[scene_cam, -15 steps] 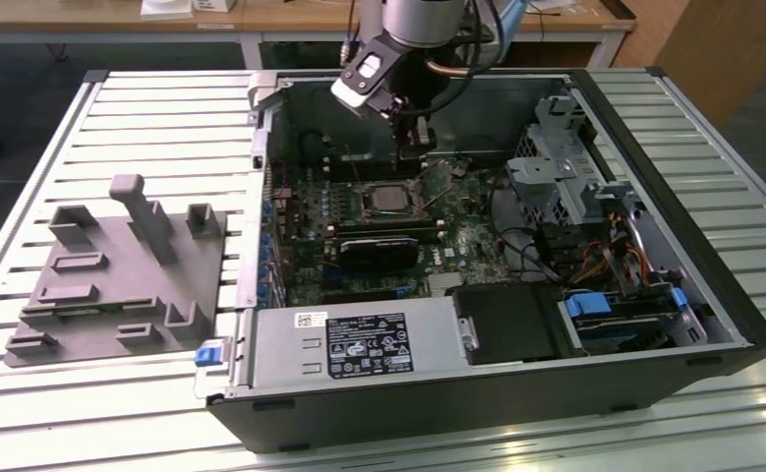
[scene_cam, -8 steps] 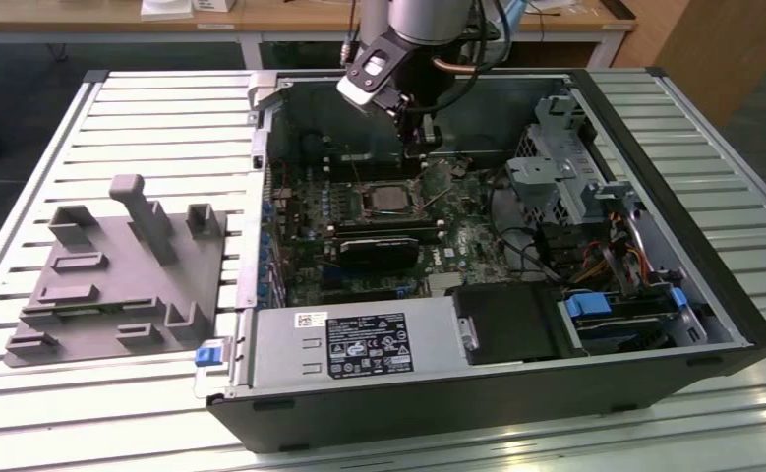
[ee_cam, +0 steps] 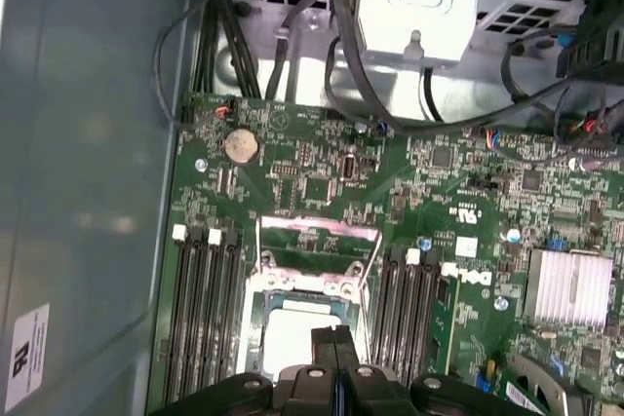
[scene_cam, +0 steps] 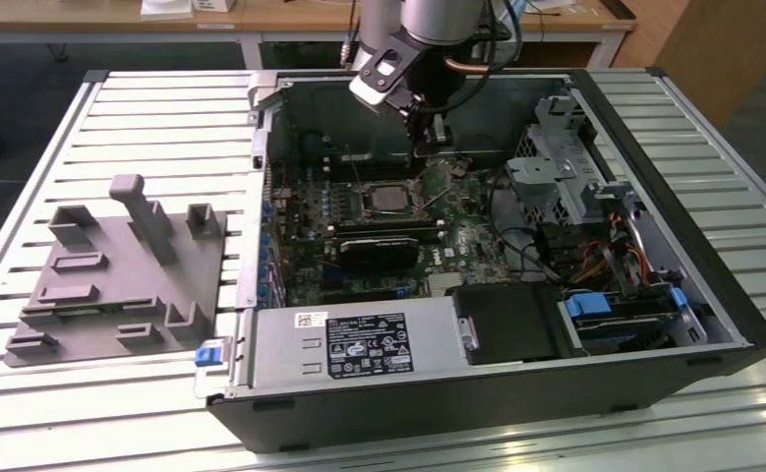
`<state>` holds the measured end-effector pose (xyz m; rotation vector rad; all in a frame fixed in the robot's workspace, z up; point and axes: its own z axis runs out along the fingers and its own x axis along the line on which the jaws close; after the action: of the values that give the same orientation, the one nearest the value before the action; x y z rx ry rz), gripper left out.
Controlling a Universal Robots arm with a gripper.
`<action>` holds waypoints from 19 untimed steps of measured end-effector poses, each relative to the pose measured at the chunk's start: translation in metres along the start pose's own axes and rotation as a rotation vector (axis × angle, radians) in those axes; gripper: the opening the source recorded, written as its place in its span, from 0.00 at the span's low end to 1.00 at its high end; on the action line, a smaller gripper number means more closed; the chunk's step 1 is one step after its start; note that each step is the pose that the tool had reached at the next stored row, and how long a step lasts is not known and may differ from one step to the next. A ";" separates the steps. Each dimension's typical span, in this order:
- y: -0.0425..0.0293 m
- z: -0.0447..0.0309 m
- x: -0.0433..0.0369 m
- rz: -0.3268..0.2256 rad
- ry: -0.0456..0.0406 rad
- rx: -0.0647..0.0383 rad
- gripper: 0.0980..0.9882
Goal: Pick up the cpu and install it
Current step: 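Close the cpu cover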
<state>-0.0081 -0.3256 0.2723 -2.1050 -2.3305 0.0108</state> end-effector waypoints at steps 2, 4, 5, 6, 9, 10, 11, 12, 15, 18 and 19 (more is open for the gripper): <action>0.0049 0.0002 -0.0005 0.000 -0.0001 0.000 0.01; 0.0106 0.0006 -0.0010 0.000 0.0000 0.000 0.01; 0.0134 0.0009 -0.0012 0.000 0.0000 0.000 0.01; 0.0157 0.0012 -0.0014 0.000 0.0000 0.000 0.01; 0.0207 0.0021 -0.0018 0.000 0.0000 0.000 0.01; 0.0225 0.0023 -0.0019 0.000 0.0000 0.000 0.01; 0.0244 0.0027 -0.0020 0.000 0.0000 0.000 0.01; 0.0263 0.0030 -0.0020 0.000 -0.0001 0.000 0.01; 0.0290 0.0035 -0.0020 0.000 -0.0001 0.000 0.01; 0.0310 0.0046 -0.0021 0.006 0.0002 0.000 0.01; 0.0317 0.0051 -0.0022 0.011 0.0001 0.000 0.01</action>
<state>0.0236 -0.3246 0.2670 -2.1182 -2.3182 0.0110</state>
